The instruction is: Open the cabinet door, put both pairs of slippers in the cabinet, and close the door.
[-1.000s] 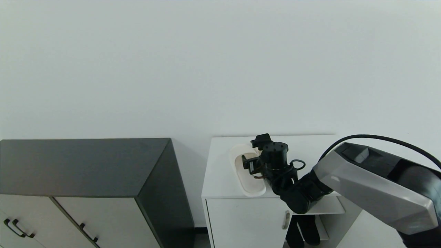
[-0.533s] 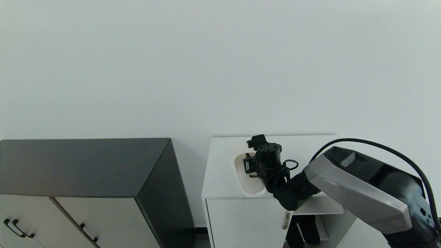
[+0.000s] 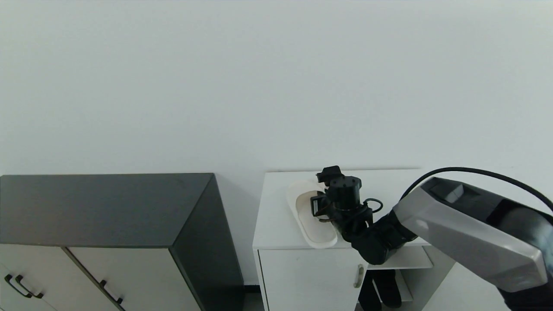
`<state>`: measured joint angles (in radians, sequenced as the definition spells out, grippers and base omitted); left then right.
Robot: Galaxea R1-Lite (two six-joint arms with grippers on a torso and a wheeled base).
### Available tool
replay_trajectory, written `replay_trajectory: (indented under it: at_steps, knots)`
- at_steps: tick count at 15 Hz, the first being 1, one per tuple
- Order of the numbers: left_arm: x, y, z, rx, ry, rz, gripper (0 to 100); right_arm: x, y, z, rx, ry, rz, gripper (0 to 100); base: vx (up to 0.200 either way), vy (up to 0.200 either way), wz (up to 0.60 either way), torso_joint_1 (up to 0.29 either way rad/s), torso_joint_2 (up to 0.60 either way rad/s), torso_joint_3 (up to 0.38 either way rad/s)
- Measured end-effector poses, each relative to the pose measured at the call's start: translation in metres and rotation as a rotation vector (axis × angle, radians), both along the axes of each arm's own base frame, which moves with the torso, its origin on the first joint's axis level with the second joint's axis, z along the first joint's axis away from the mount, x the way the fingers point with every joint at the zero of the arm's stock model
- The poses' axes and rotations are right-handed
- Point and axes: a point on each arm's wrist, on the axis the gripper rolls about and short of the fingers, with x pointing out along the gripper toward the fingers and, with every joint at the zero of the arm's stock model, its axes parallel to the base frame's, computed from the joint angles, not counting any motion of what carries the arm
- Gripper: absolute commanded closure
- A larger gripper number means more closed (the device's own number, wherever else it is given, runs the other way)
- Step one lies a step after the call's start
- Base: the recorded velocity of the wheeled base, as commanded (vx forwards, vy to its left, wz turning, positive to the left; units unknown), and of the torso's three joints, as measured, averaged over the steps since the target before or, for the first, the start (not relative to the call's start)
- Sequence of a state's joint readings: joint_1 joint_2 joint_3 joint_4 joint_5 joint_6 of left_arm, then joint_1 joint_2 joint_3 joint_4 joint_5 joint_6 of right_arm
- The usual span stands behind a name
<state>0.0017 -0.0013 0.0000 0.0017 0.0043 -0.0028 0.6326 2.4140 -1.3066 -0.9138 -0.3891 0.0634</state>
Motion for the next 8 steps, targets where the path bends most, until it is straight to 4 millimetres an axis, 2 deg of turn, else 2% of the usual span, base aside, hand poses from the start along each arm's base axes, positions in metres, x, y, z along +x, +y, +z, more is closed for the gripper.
replay_trajectory:
  at_steps: [3, 6, 8]
  knots:
    - [0.000, 0.000, 0.000, 0.000, 0.000, -0.001, 100, -0.036, -0.011, 0.016, 0.028, 0.053, 0.051, 100, 0.000, 0.000, 0.00, 0.000, 0.00, 0.000]
    - [0.000, 0.000, 0.000, 0.000, 0.000, -0.002, 100, -0.081, -0.024, 0.033, 0.031, 0.103, 0.138, 100, 0.000, 0.000, 0.00, 0.000, 0.00, 0.000]
    - [0.000, 0.000, 0.000, 0.001, 0.000, -0.004, 100, -0.109, -0.022, 0.043, 0.024, 0.105, 0.192, 100, 0.000, 0.000, 0.00, 0.000, 0.00, 0.000]
